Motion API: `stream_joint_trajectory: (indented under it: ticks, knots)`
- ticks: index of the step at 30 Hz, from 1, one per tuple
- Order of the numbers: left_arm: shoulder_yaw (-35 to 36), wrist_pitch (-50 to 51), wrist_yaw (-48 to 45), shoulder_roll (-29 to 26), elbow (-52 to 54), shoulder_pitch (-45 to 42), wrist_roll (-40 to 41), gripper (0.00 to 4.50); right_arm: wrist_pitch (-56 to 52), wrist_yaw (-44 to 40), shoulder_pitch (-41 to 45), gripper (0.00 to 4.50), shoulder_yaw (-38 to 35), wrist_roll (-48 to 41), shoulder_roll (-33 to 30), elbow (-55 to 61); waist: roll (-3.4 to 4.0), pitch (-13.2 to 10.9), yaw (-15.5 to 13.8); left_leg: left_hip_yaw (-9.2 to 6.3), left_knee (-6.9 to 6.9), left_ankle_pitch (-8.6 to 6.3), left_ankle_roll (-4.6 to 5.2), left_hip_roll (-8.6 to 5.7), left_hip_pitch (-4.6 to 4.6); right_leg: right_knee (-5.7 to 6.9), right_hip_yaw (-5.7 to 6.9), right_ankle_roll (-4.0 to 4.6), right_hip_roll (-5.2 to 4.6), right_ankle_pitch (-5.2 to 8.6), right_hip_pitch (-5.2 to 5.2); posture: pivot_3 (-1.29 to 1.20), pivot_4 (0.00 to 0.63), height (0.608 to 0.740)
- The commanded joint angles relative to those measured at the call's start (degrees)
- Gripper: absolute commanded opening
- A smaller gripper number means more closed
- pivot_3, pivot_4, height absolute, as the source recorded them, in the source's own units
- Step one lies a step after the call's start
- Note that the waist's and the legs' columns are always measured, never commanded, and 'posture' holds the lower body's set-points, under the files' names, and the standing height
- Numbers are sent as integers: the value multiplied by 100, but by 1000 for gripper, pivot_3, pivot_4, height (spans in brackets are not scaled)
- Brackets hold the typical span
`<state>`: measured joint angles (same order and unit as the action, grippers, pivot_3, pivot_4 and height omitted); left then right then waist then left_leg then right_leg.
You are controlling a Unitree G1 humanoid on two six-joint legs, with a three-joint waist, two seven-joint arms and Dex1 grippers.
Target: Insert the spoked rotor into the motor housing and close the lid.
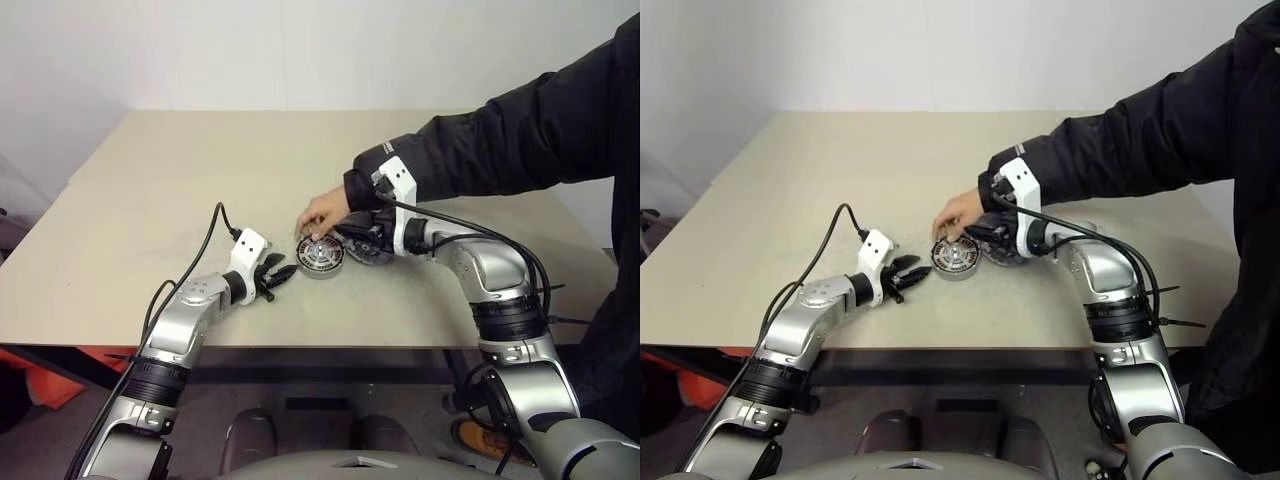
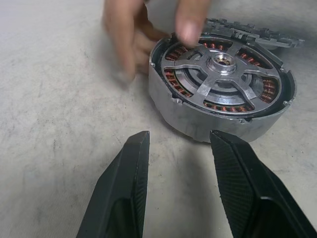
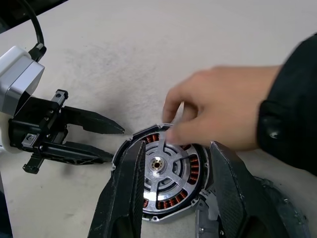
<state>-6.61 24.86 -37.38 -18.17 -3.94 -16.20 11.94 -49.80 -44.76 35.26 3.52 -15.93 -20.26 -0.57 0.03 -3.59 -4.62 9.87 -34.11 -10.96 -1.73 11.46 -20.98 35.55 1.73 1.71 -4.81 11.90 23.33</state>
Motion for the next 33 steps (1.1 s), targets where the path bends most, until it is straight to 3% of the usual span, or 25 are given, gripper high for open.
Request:
stream_joint_trajectory:
  ticks: [1,25,27,33]
  knots:
    - [66,-90,12,-16,160,-54,27,2042,137,17,154,2268,3,-119,-16,63,0,0,0,0,0,0,0,0,0,0,0,0,0,0,0,0,0,740]
    - [101,-97,69,-17,109,-97,17,2042,511,23,48,2268,263,107,-134,27,0,0,1,0,1,0,0,0,0,-2,0,0,0,0,0,0,0,740]
    - [118,-101,104,-4,103,-95,19,2042,995,-100,-10,2268,626,458,-379,-46,0,0,0,0,1,0,0,0,-1,-2,0,0,0,0,0,0,0,740]
    - [133,-104,167,23,66,-112,32,2042,4047,-222,152,2268,1787,2139,-1234,-999,0,0,-53,1,1,0,0,-2,-3,-6,1,-2,-2,1,0,0,0,740]
